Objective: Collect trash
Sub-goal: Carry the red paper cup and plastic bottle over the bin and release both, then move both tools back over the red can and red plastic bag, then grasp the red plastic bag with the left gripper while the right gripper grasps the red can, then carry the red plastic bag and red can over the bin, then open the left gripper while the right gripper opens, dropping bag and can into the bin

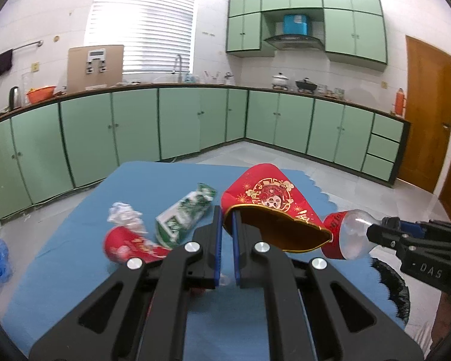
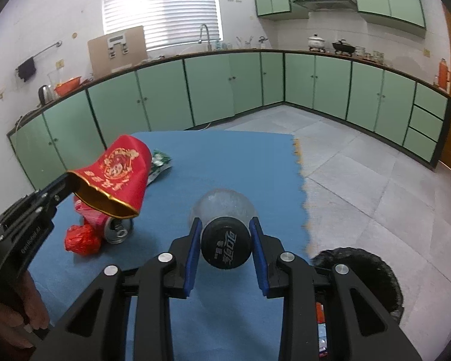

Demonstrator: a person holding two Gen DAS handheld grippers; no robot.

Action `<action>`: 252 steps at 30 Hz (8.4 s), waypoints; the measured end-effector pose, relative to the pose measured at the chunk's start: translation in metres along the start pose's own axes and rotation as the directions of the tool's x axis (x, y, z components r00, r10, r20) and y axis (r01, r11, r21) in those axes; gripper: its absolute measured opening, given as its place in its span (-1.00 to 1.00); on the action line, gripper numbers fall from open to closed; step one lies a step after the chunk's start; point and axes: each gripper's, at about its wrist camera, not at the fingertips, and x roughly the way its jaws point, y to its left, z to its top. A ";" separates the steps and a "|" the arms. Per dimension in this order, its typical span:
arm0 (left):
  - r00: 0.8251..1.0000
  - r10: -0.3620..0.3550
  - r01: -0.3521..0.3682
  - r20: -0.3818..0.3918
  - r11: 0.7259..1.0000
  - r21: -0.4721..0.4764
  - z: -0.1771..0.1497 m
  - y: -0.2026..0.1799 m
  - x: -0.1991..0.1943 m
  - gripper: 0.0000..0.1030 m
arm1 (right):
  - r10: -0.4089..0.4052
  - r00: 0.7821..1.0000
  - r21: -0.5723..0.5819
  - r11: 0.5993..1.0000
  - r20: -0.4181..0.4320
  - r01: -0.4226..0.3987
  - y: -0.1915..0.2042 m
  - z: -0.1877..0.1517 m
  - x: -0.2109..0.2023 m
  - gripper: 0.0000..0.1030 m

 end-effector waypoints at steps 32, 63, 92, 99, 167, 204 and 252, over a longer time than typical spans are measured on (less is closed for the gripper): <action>0.895 -0.373 0.420 -0.245 0.889 0.181 -0.052 -0.238 0.067 -0.10 | -0.363 0.927 0.206 0.904 -0.098 0.376 -0.223 -0.050 -0.044 -0.01; 0.995 0.019 -0.012 -0.100 0.998 0.066 -0.010 -0.027 0.016 0.57 | -0.197 0.979 0.095 0.977 0.053 0.191 -0.076 -0.018 -0.021 0.88; 0.962 0.098 -0.114 -0.256 0.992 -0.052 -0.051 0.104 0.027 0.57 | 0.012 1.000 -0.067 0.998 0.008 -0.012 0.066 -0.013 0.039 0.88; 0.958 0.062 -0.083 -0.281 0.995 -0.063 -0.056 0.098 0.035 0.21 | 0.011 1.000 -0.079 0.997 -0.001 -0.011 0.068 -0.015 0.044 0.88; 0.935 0.267 -0.305 -0.233 0.940 -0.150 -0.054 0.163 -0.004 -0.91 | 0.227 0.941 -0.084 0.963 -0.251 -0.255 0.139 -0.022 0.103 0.02; 0.988 -0.037 0.036 -0.151 0.999 -0.009 -0.020 -0.015 0.021 -0.91 | 0.005 0.991 0.258 0.966 -0.132 0.030 -0.063 -0.028 0.014 -0.07; 0.904 -0.359 0.381 -0.232 0.923 0.056 -0.035 -0.206 0.085 0.24 | -0.347 0.917 0.402 0.824 -0.199 0.399 -0.250 -0.085 -0.027 0.72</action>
